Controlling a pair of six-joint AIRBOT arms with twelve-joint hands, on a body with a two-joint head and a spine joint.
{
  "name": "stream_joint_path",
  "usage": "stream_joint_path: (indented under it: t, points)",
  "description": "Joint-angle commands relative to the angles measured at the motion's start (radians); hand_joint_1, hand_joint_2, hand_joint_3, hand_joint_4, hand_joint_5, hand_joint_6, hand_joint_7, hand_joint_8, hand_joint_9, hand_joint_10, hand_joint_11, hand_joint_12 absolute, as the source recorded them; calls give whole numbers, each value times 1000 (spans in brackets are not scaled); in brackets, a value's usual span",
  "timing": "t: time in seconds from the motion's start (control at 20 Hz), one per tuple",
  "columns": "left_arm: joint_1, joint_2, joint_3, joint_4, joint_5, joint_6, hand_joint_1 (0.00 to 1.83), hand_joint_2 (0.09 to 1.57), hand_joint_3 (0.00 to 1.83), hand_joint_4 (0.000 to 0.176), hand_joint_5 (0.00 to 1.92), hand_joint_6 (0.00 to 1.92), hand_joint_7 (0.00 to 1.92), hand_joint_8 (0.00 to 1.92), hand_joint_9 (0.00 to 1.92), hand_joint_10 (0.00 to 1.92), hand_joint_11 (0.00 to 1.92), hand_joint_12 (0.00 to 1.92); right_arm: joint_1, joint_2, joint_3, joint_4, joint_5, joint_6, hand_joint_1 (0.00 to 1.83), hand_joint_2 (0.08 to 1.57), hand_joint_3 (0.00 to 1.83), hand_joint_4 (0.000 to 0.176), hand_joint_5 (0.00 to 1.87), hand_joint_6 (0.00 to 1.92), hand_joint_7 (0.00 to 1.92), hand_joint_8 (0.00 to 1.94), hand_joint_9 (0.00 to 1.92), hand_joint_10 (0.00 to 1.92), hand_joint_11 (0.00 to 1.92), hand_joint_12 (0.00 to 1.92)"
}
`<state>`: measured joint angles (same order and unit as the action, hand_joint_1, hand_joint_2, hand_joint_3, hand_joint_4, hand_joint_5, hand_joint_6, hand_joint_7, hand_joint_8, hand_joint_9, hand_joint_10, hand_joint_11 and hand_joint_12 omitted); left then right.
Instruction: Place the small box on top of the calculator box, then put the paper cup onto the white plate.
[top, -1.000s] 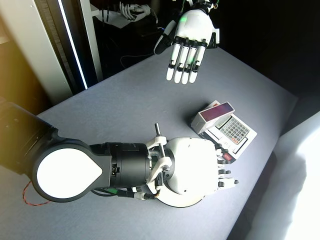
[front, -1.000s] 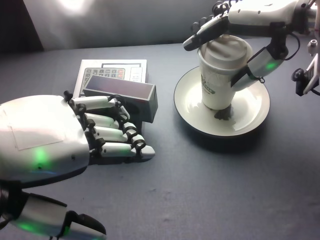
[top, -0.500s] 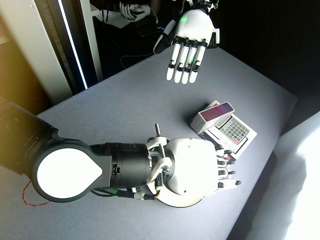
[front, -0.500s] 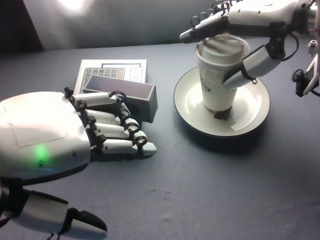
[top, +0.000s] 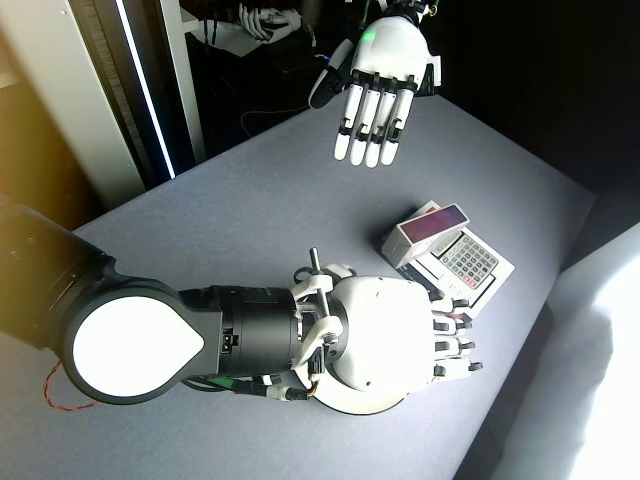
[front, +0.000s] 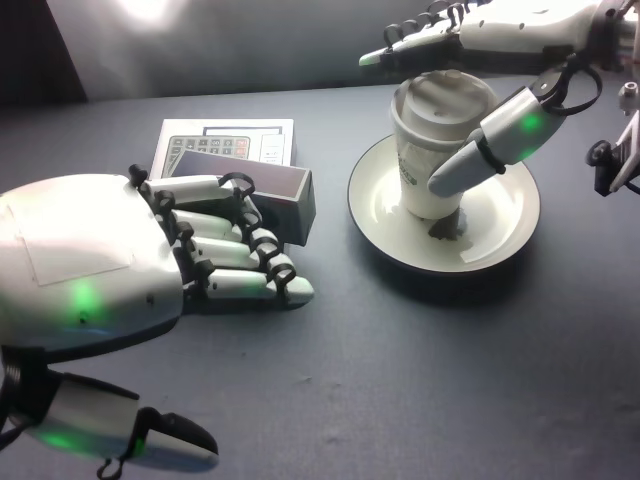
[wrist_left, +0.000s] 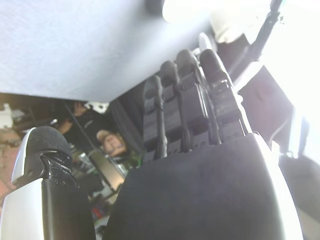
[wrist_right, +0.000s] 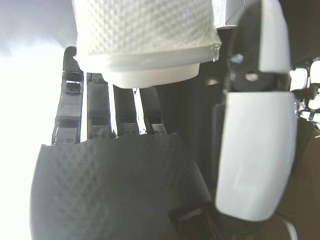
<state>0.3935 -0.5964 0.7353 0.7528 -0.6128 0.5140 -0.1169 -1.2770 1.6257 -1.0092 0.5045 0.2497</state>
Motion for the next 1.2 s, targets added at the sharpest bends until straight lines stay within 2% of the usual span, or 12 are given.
stream_joint_path:
  t: [0.0,0.05,0.1,0.15,0.2,0.25,0.55,0.75,0.9,1.05,1.15]
  points:
    - [-12,2,-1,-31,-86,-4,279,1070,1,0,328,0,383,0,372,0,0,751,2,16,-1,51,62,7,619,761,0,0,142,0,185,0,154,0,0,541]
    - [-12,2,-1,-31,-86,-4,276,1063,0,0,354,2,415,2,409,5,0,838,2,18,-4,51,67,7,635,769,0,0,125,0,170,0,140,0,0,525]
    - [-12,2,-1,-31,-85,-4,274,1063,0,0,350,1,412,1,409,2,0,839,2,22,-9,50,78,7,623,771,0,0,113,0,163,0,133,0,0,518]
    - [-12,2,-1,-31,-85,-5,270,1067,2,0,325,0,383,0,381,0,0,790,2,26,-14,50,85,7,595,775,0,0,77,0,127,2,102,0,0,431]
    - [-13,2,0,-31,-85,-5,258,1073,3,0,317,0,366,0,362,0,0,753,3,32,-19,50,90,7,591,756,0,0,81,3,130,4,108,4,0,446]
    - [-14,2,0,-31,-84,-7,248,1078,3,0,301,0,347,0,341,0,0,711,4,38,-26,50,92,7,591,750,0,0,46,3,87,4,76,3,0,339]
    - [-40,-10,0,-31,-72,-11,271,1063,0,0,348,6,404,5,396,7,0,800,46,97,-64,41,161,7,598,710,0,0,0,0,0,0,0,0,0,114]
    - [-58,-12,-2,-31,-58,-12,207,1055,0,0,307,0,363,0,348,0,0,720,80,231,-167,-15,251,7,562,698,0,0,0,0,0,0,0,0,0,2]
    - [-60,-12,-3,-30,-58,-14,219,1035,0,0,280,1,326,0,295,0,0,660,83,333,-249,-33,268,12,532,670,0,0,0,0,0,0,0,0,0,0]
    - [-63,-12,-3,-22,-55,-25,199,1027,0,0,264,1,299,0,269,0,0,608,103,434,-338,-111,273,24,590,690,0,0,0,0,0,0,0,0,0,0]
    - [-65,-12,-3,-22,-48,-26,229,1019,0,0,282,5,307,2,274,2,0,625,109,492,-388,-116,272,32,611,696,0,0,0,0,0,0,0,0,0,0]
